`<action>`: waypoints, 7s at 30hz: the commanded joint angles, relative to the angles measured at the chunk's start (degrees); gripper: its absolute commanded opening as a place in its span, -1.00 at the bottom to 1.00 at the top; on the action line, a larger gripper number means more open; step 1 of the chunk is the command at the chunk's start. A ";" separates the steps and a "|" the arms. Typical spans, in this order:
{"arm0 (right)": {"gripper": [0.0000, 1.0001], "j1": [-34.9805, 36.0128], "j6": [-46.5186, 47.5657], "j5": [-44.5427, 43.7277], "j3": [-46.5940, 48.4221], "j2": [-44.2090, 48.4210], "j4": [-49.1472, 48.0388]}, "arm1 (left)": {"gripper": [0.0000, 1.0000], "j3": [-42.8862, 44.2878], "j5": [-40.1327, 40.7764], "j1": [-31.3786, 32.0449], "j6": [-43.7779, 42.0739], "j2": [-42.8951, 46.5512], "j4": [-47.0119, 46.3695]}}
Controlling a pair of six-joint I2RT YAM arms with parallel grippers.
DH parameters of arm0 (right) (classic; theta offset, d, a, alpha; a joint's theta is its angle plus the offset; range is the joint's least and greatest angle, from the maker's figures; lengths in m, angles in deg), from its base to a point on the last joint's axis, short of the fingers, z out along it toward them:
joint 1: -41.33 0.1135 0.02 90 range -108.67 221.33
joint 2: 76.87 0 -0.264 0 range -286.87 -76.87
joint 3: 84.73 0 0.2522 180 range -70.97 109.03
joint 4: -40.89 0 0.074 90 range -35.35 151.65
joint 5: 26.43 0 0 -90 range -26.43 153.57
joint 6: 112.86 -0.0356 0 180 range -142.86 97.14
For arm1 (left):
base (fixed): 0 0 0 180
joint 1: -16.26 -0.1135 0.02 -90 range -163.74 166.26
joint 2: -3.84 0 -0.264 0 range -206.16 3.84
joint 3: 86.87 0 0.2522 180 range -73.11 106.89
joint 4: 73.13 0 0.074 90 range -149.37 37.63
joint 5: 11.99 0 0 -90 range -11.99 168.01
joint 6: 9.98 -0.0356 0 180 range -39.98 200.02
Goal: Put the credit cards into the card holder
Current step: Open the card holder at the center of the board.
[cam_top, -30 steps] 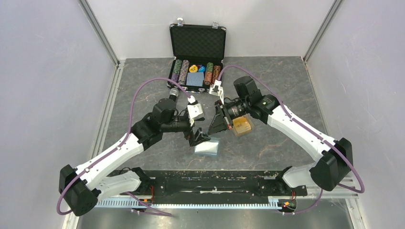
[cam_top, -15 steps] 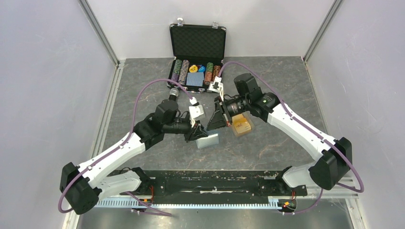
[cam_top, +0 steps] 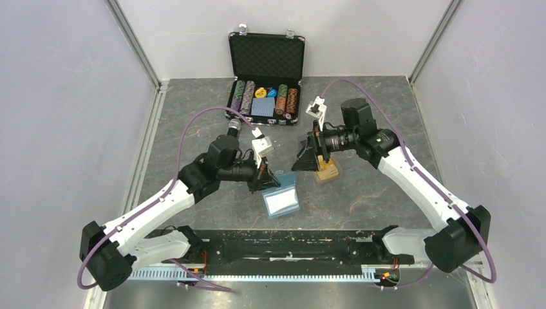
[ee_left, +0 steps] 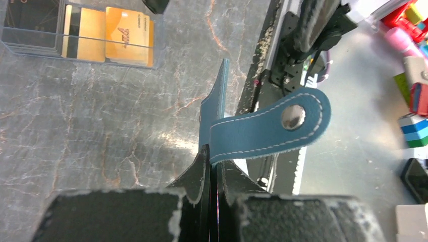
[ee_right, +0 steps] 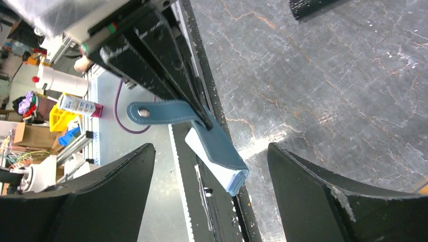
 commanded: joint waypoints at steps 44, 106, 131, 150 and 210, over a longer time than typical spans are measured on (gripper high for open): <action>-1.00 -3.89 -20.08 -4.94 -20.45 9.09 -27.33 | 0.83 -6.99 8.29 -0.29 41.77 7.09 -8.10; -1.00 -3.84 -48.55 -2.92 -32.32 12.35 -40.47 | 0.18 -5.59 7.64 -0.20 32.39 -2.71 -20.47; -1.00 -3.95 -51.60 1.95 -35.17 9.91 -48.62 | 0.48 -15.36 2.89 -2.04 37.83 0.05 -36.43; 0.24 -6.34 -31.24 -3.23 -32.48 11.72 -26.95 | -0.96 -15.01 1.91 -3.89 38.73 2.73 -28.67; -1.00 -11.53 -10.86 -47.79 -12.71 24.92 11.41 | 0.35 18.96 13.35 -0.15 44.23 -36.77 -6.67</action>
